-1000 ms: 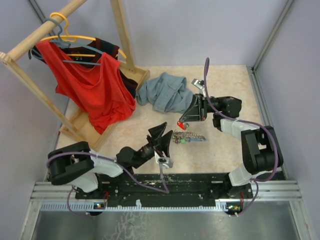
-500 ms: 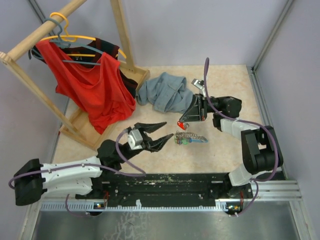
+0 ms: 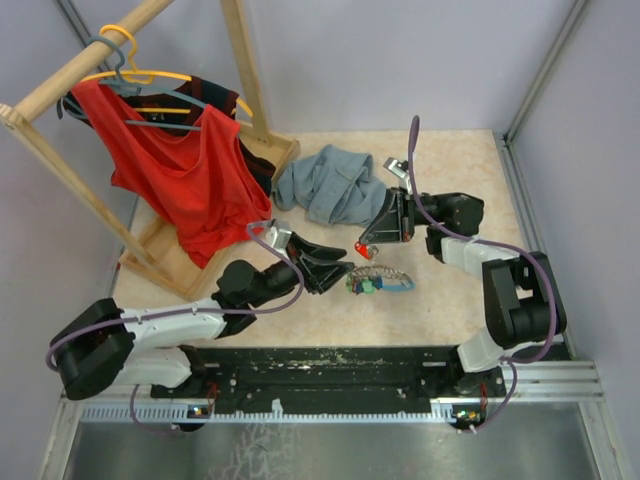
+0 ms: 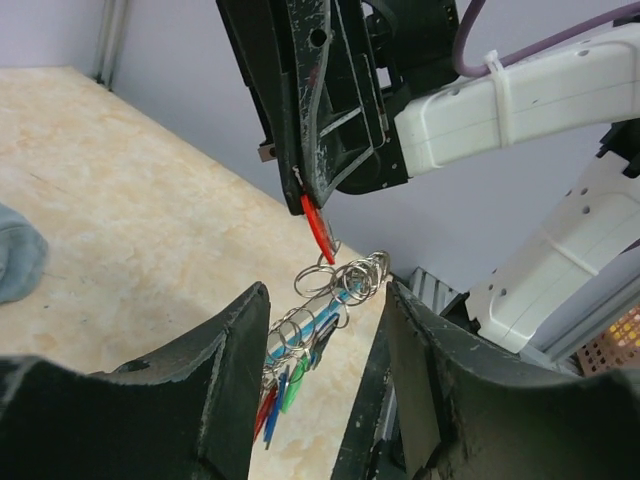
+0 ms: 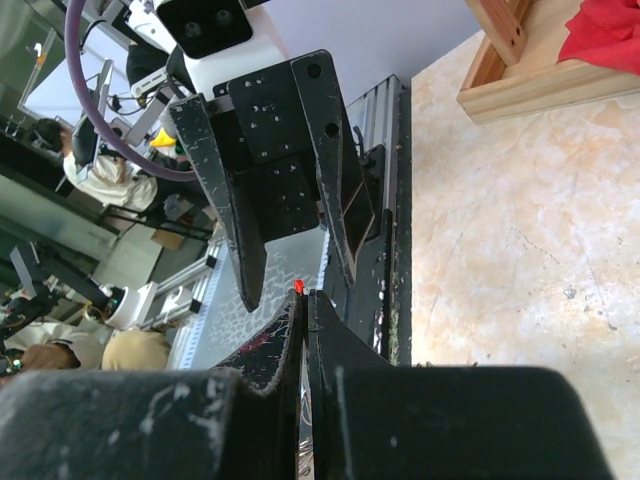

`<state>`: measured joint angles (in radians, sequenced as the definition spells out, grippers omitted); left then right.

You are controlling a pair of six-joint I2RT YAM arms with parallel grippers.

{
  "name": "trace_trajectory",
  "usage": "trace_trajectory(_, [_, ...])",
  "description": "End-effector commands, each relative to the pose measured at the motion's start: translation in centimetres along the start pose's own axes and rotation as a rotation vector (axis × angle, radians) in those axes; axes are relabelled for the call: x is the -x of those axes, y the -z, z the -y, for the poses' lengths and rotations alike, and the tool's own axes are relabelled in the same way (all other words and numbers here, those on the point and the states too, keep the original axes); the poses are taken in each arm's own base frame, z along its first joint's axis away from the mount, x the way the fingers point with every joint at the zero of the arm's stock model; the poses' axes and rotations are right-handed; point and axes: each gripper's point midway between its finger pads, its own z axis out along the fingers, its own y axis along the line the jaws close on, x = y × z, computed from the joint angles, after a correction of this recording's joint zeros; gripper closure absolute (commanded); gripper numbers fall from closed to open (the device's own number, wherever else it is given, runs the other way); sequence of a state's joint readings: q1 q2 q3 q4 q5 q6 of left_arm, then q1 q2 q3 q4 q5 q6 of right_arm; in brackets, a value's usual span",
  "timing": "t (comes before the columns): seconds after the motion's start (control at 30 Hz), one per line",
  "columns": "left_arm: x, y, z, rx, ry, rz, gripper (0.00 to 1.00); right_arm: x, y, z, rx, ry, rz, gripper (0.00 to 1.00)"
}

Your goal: Remove the keys from the keyring

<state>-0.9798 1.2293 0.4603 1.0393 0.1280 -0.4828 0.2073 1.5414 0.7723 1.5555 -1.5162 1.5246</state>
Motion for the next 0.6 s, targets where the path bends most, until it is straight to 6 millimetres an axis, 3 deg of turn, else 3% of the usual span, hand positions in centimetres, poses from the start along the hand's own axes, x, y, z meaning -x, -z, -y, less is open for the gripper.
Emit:
trace_trajectory(0.0, [2.3,-0.8,1.9,-0.077,0.079,0.091,0.46,1.2,-0.1,-1.2,0.008,0.203,0.053,1.0])
trace_trajectory(0.57, [0.2,-4.2,1.1,-0.018,0.086,0.049,0.53,1.4,-0.1,-1.4,0.008,0.235,0.069,1.0])
